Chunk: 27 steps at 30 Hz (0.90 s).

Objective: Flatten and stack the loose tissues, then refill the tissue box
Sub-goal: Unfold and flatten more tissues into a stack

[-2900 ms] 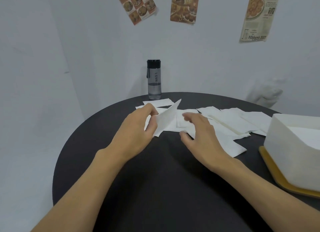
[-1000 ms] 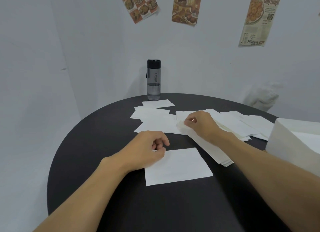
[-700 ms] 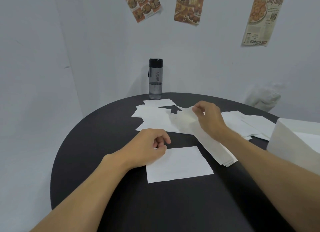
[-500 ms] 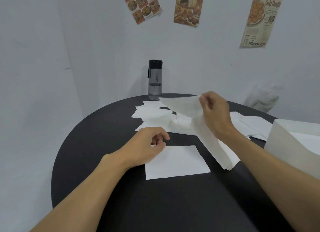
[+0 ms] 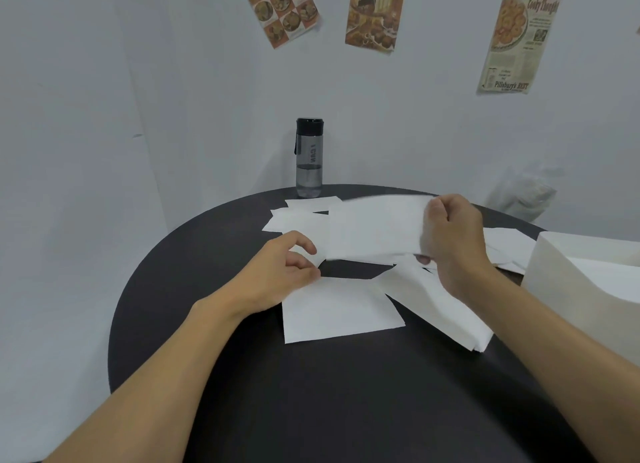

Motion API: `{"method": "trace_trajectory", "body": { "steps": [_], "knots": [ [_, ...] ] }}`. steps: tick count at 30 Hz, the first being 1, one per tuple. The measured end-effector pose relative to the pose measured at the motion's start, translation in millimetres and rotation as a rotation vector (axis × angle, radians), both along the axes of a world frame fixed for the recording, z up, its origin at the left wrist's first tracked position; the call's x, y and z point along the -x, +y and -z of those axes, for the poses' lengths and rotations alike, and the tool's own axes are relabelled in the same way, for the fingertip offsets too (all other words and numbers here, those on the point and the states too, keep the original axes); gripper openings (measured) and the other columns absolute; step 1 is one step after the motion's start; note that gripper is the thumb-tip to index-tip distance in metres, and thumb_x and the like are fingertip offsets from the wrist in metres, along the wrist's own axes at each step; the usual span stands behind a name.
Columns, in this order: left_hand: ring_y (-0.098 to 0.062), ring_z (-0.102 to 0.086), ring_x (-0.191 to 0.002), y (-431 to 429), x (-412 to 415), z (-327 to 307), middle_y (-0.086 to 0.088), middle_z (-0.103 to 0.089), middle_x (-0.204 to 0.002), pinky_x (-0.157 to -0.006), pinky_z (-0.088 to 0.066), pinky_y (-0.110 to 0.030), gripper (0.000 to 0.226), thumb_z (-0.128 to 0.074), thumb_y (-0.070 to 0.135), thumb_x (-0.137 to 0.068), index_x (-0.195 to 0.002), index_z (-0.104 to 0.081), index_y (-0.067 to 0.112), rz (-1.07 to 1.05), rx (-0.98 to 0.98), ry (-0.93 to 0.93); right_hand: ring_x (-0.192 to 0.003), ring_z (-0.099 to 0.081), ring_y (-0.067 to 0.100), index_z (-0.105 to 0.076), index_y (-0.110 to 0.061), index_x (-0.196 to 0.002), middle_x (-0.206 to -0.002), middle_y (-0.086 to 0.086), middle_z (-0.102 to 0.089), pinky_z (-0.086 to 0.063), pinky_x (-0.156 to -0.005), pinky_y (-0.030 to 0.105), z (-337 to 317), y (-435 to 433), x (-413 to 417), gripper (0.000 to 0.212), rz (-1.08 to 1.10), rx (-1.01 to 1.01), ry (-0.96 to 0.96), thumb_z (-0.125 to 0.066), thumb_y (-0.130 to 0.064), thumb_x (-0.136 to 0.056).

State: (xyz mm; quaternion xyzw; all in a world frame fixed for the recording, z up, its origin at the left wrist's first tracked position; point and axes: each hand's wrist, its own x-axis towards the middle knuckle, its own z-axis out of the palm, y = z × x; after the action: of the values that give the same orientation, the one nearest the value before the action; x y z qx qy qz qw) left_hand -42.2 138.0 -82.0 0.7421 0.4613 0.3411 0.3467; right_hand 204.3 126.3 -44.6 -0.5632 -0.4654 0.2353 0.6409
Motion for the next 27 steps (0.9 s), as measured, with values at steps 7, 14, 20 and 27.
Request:
{"method": "trace_trajectory", "body": {
  "steps": [7, 14, 20, 27],
  "knots": [
    [-0.021, -0.069, -0.091, -1.2, 5.0, -3.7, 0.010, -0.078, -0.098, -0.075, -0.042, -0.034, 0.023, -0.055, 0.010, -0.100, -0.117, -0.052, 0.025, 0.043, 0.055, 0.057, -0.056, -0.051, 0.018, -0.058, -0.010, -0.098, -0.080, 0.009, -0.058, -0.039, -0.042, 0.026, 20.8, -15.2, -6.0, 0.016, -0.154, 0.242, -0.257, -0.043, -0.014, -0.102],
    [-0.031, -0.066, -0.097, -5.1, 0.2, -5.9, 0.012, -0.077, -0.097, -0.084, -0.050, -0.037, 0.014, -0.054, 0.023, -0.102, -0.116, -0.056, 0.027, 0.037, 0.059, 0.053, -0.080, -0.060, 0.009, -0.056, -0.018, -0.125, -0.091, 0.000, -0.070, -0.046, -0.070, 0.026, 23.0, -22.0, -4.4, 0.029, -0.326, 0.336, -0.413, -0.060, -0.018, -0.096],
    [-0.011, -0.069, -0.096, -3.6, -1.1, -4.0, 0.003, -0.075, -0.098, -0.090, -0.051, -0.035, 0.023, -0.043, 0.030, -0.107, -0.111, -0.065, 0.025, 0.000, 0.032, 0.050, -0.068, -0.048, 0.024, -0.057, -0.007, -0.080, -0.072, 0.003, -0.051, -0.038, -0.069, 0.036, 13.2, -27.9, -10.3, 0.046, -0.483, 0.346, -0.476, -0.059, -0.050, -0.094],
    [-0.005, -0.070, -0.094, -4.4, -2.9, -5.0, 0.000, -0.075, -0.099, -0.105, -0.047, -0.032, 0.046, -0.028, 0.044, -0.108, -0.108, -0.068, 0.021, -0.012, 0.106, -0.039, -0.074, -0.052, 0.015, -0.066, -0.019, -0.097, -0.076, -0.005, -0.059, -0.039, -0.076, 0.029, 9.4, -31.6, -13.3, 0.055, -0.582, 0.327, -0.453, -0.056, -0.070, -0.078]
  ]
}}
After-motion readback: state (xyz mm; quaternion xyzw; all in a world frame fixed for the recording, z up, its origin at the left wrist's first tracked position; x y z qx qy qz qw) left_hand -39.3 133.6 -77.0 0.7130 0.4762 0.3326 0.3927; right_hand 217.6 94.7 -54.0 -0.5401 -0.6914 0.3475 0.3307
